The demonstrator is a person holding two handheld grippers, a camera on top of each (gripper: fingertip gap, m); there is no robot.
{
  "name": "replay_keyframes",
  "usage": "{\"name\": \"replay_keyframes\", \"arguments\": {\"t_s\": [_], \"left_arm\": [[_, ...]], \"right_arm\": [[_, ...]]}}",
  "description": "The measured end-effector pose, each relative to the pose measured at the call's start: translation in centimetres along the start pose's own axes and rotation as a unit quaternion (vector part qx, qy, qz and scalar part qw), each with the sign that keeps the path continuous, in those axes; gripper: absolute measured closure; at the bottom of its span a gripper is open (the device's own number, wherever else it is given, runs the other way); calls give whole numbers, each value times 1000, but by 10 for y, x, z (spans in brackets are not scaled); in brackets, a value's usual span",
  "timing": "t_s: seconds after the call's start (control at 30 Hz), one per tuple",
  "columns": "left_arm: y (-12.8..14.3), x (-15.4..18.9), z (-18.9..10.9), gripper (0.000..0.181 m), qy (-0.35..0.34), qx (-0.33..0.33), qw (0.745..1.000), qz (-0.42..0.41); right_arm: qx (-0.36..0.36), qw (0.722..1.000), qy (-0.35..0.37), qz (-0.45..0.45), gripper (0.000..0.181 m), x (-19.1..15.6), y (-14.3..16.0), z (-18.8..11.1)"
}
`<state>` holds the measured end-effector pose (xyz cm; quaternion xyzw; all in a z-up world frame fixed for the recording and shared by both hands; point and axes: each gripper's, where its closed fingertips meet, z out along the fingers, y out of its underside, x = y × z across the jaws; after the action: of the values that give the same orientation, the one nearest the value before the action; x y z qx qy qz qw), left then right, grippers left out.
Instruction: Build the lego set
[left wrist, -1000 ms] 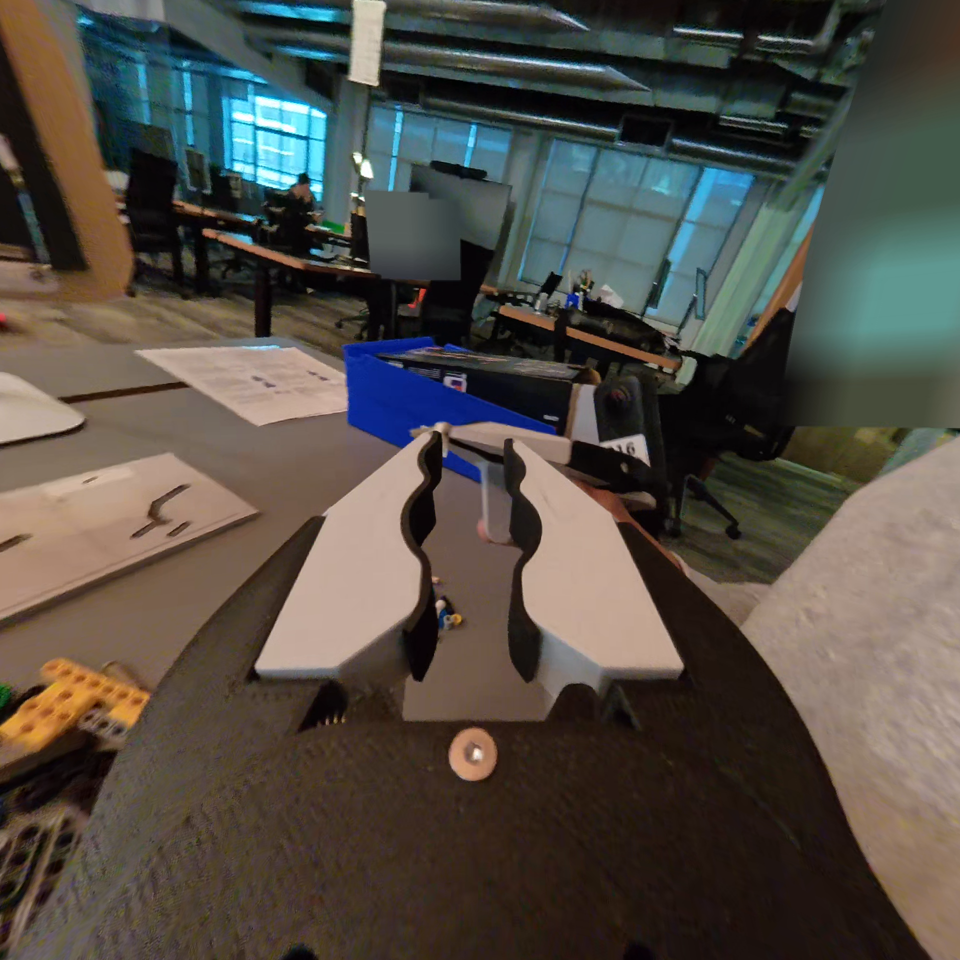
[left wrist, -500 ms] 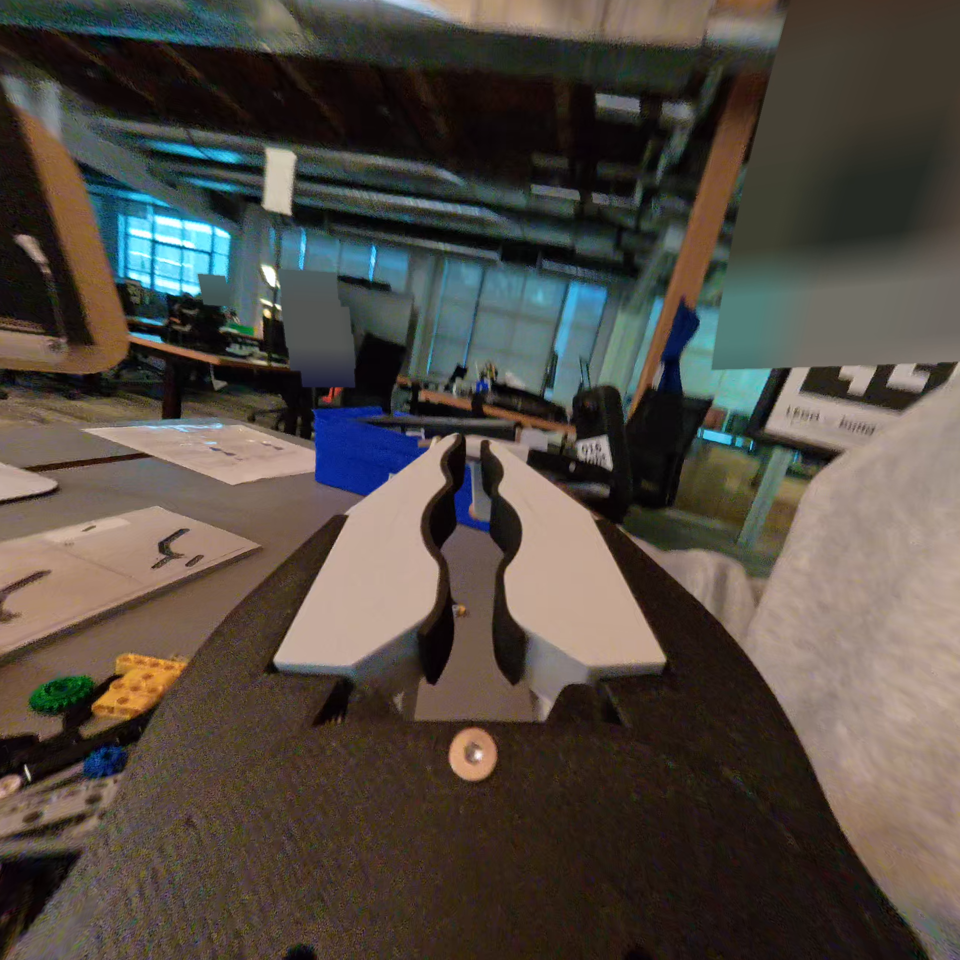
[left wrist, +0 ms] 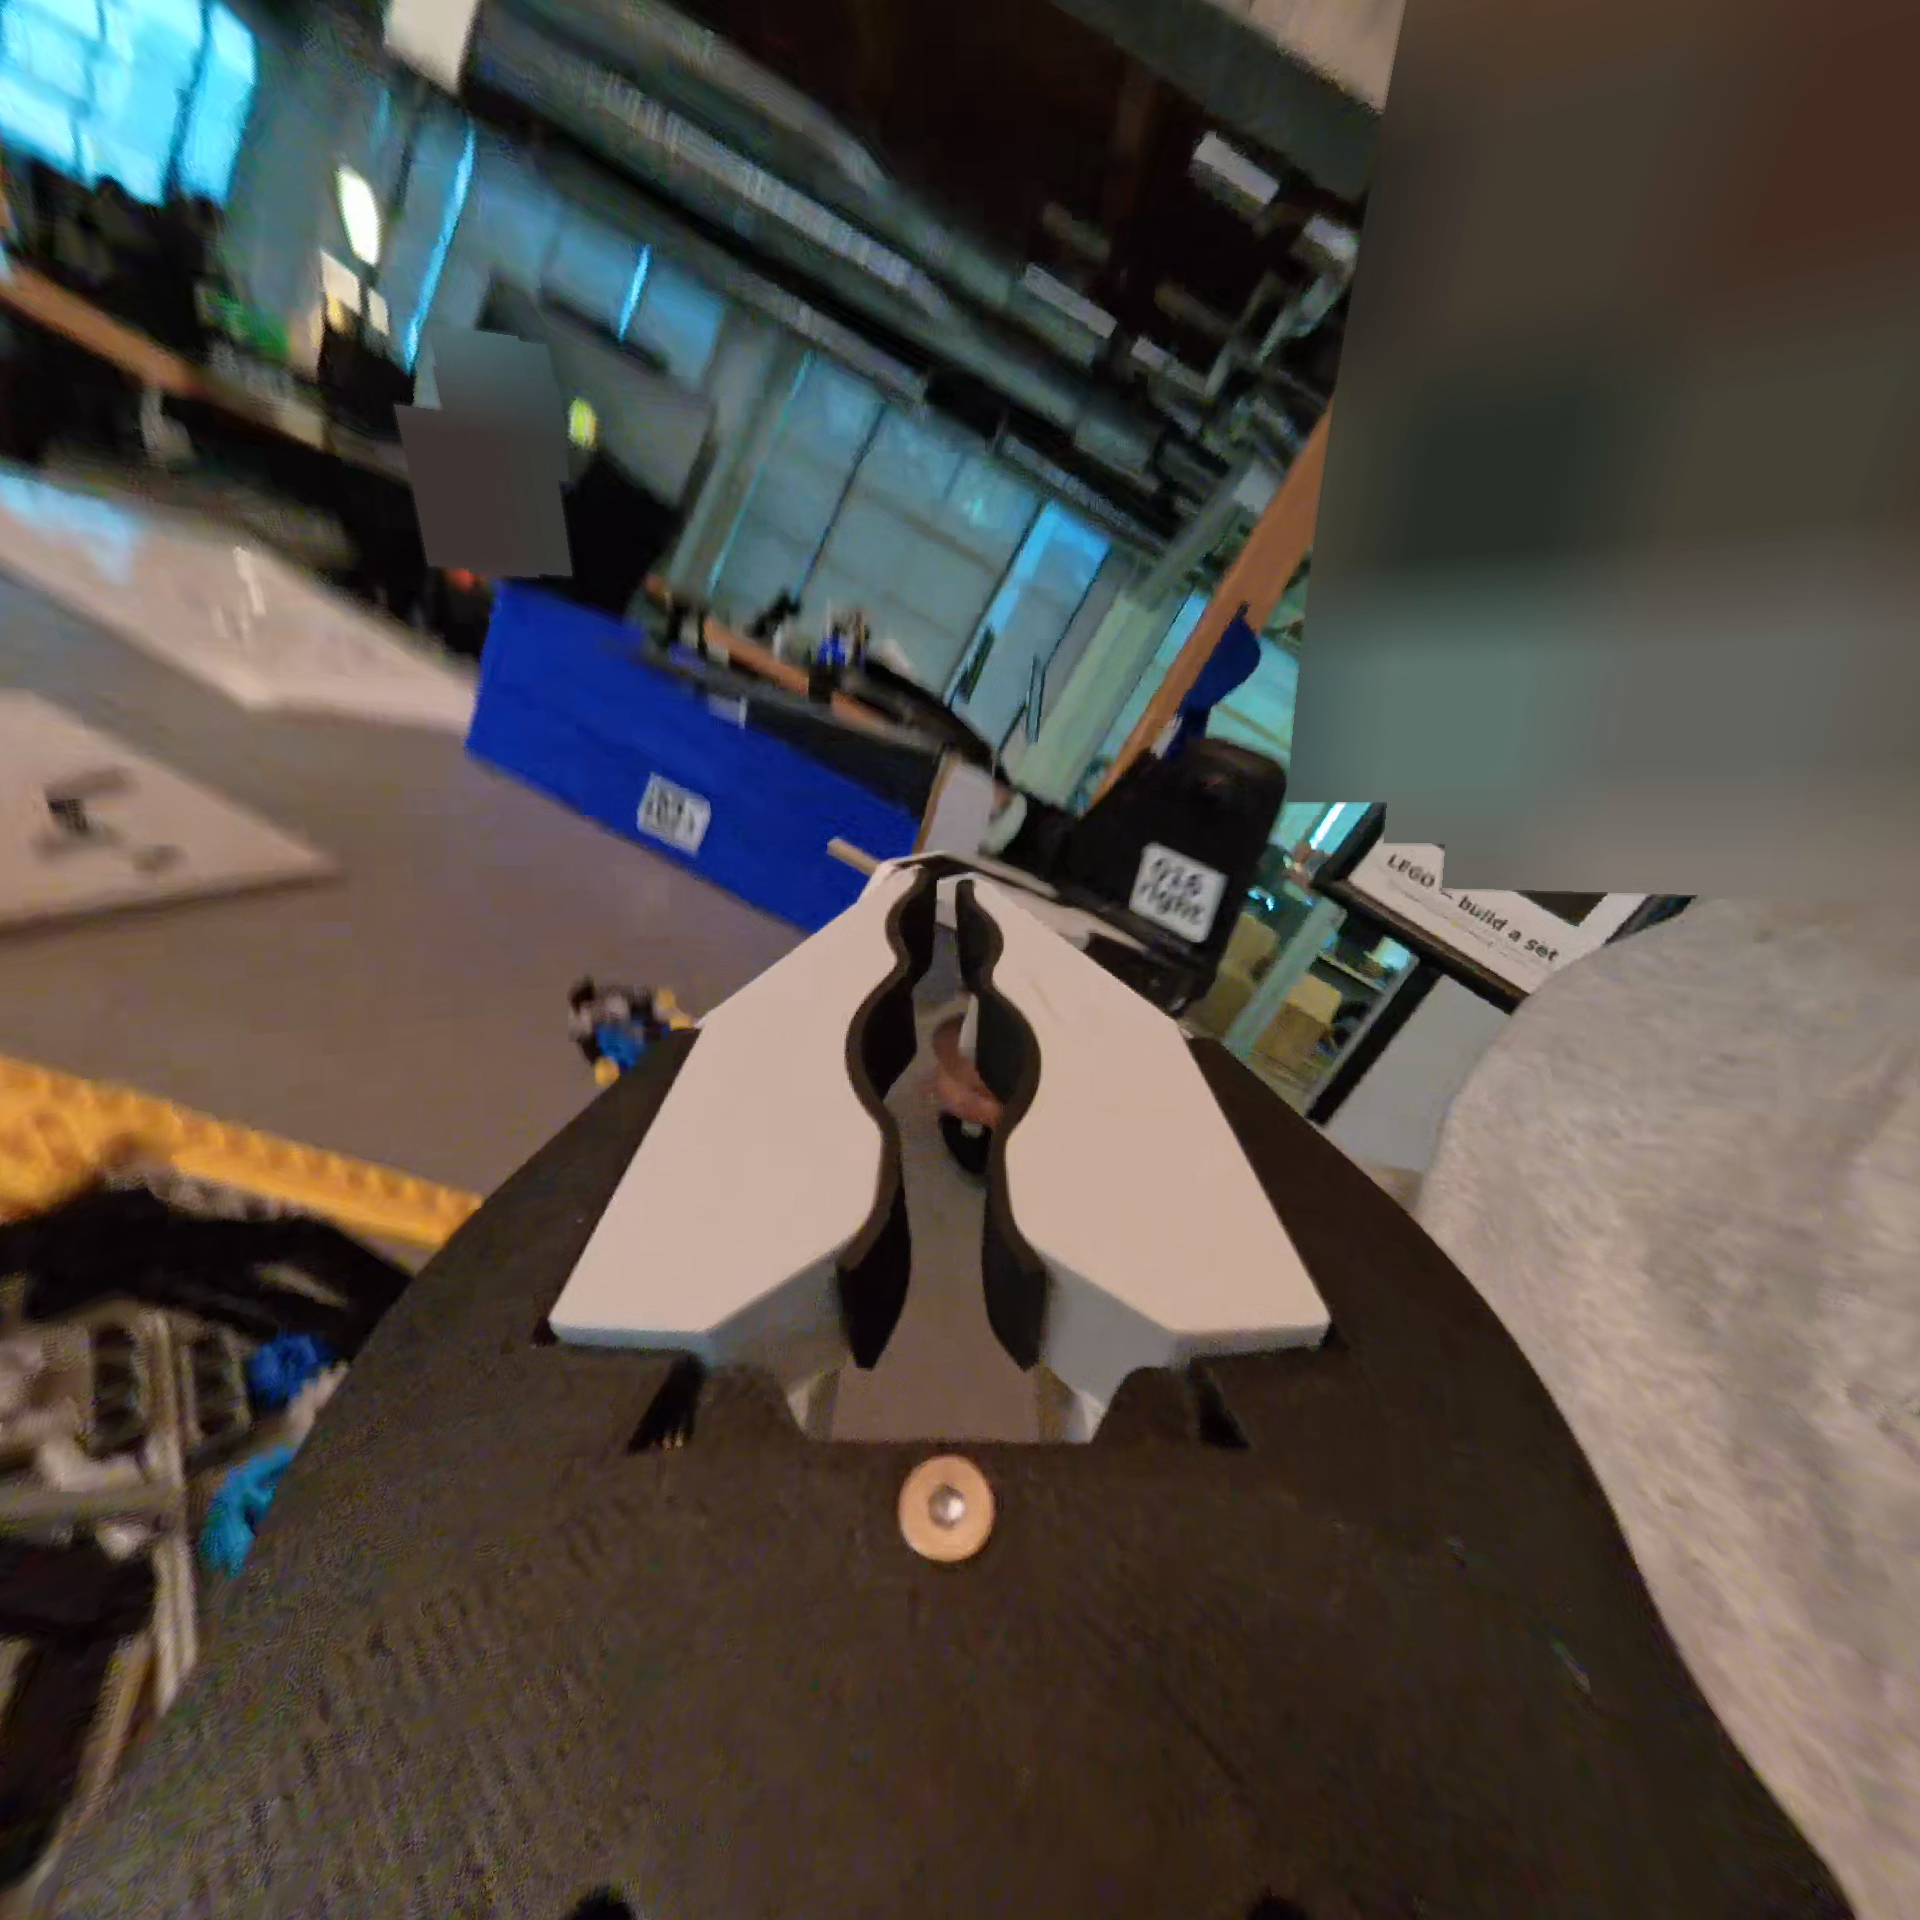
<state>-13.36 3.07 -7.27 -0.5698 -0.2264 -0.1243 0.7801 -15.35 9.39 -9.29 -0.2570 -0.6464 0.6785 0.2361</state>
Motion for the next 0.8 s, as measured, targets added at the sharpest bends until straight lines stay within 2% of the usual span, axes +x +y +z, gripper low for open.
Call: {"name": "replay_keyframes", "arguments": {"t_s": [0.13,0.27,0.47,0.53,0.6,0.7,0.8], "left_arm": [[23,1,13,171,2,-46,998,-45],[46,-22,25,167,-79,-110,990,-37],[63,-44,33,162,-157,-180,969,-56],[57,-48,24,158,-192,-171,966,-15],[49,-43,14,163,-210,-154,965,9],[45,-37,-3,166,-216,-139,966,-11],[45,-33,-17,177,-202,-129,969,-56]], "right_arm": [[-95,988,14,-117,177,-16,31,2],[-146,971,7,-190,176,-21,51,5],[-141,953,-26,-265,177,-34,50,13],[-134,949,-31,-284,177,-37,46,19],[-120,944,-37,-305,177,-44,42,27],[-119,923,-41,-364,177,-56,45,40],[-115,890,-30,-440,177,-68,49,45]]}}
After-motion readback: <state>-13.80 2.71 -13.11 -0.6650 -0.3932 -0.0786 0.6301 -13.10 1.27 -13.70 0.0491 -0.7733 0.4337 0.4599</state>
